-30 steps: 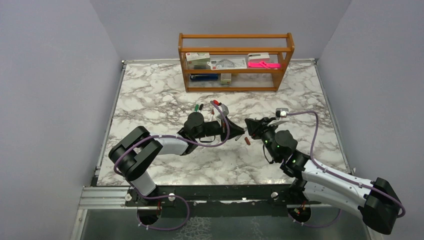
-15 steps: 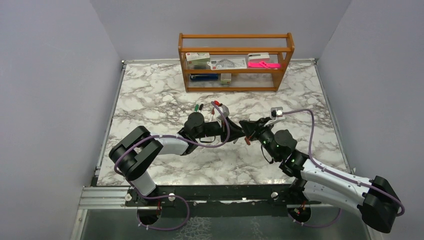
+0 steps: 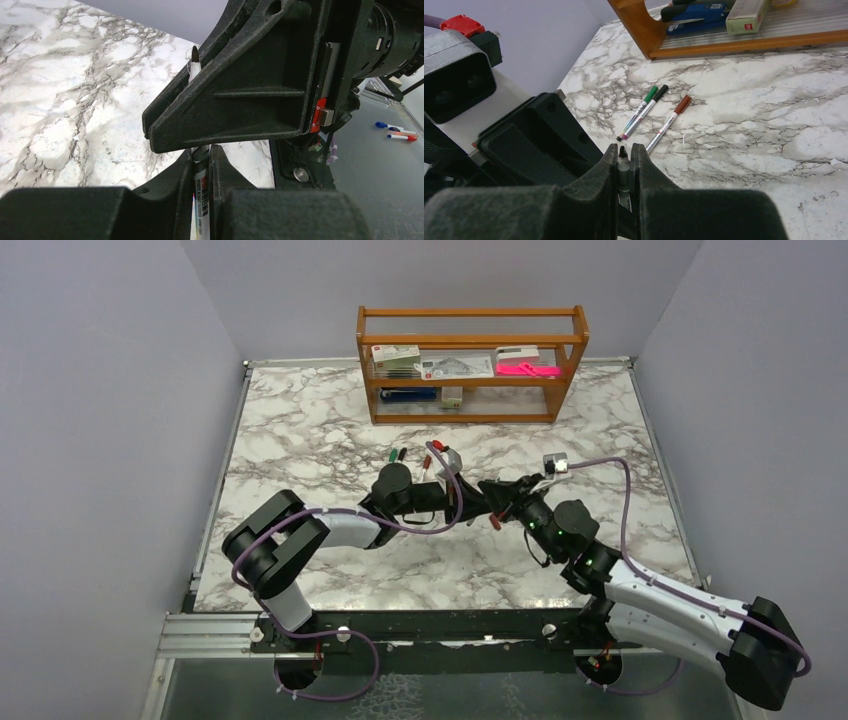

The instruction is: Insert the pens into the pen caps

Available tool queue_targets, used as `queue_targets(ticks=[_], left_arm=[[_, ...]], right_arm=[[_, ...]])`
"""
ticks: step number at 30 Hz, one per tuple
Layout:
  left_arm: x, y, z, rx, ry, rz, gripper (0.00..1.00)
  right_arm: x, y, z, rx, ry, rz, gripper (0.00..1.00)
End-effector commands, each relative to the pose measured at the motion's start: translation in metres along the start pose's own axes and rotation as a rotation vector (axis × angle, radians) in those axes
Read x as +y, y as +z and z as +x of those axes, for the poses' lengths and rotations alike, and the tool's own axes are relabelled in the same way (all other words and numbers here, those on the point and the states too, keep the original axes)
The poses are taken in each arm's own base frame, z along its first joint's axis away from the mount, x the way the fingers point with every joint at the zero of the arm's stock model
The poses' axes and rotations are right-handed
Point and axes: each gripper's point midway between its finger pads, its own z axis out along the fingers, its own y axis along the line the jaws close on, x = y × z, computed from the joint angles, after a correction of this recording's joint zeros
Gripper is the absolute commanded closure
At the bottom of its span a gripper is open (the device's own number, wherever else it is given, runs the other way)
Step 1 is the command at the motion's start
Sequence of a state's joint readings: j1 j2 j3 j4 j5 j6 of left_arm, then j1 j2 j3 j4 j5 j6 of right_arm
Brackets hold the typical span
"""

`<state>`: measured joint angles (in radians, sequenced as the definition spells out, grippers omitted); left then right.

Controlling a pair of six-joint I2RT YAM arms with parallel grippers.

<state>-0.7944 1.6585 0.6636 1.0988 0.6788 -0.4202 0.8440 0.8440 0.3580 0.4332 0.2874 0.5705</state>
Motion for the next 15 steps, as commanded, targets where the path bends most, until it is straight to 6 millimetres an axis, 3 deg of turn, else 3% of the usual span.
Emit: queue_targets(ticks=[1,2,6,8,12,15], left_arm=[[-0.002,0.006,0.003,0.013,0.017,0.035,1.00],[-0.002,0.006,0.002,0.012,0.017,0.033,1.00],[0.003,0.004,0.002,0.011,0.022,-0.008,1.00],[0.015,0.001,0.001,0.009,0.028,-0.085,1.00],[0.061,-0.019,-0.003,0.021,0.052,-0.389,1.00],[0.095,-0.053,-0.022,-0.036,0.109,-0.678,1.00]], right_arm=[[0.027,-0.005,-0.027,-0.071,0.042,-0.107,0.99],[0.027,-0.005,-0.028,-0.072,0.039,-0.107,0.98],[0.019,-0.007,-0.031,-0.072,0.010,-0.061,0.65],[0.012,-0.009,-0.034,-0.076,-0.005,-0.021,0.57],[0.002,-0.019,-0.041,-0.095,-0.062,0.012,0.46],[-0.004,-0.027,-0.044,-0.121,-0.117,0.017,0.39]])
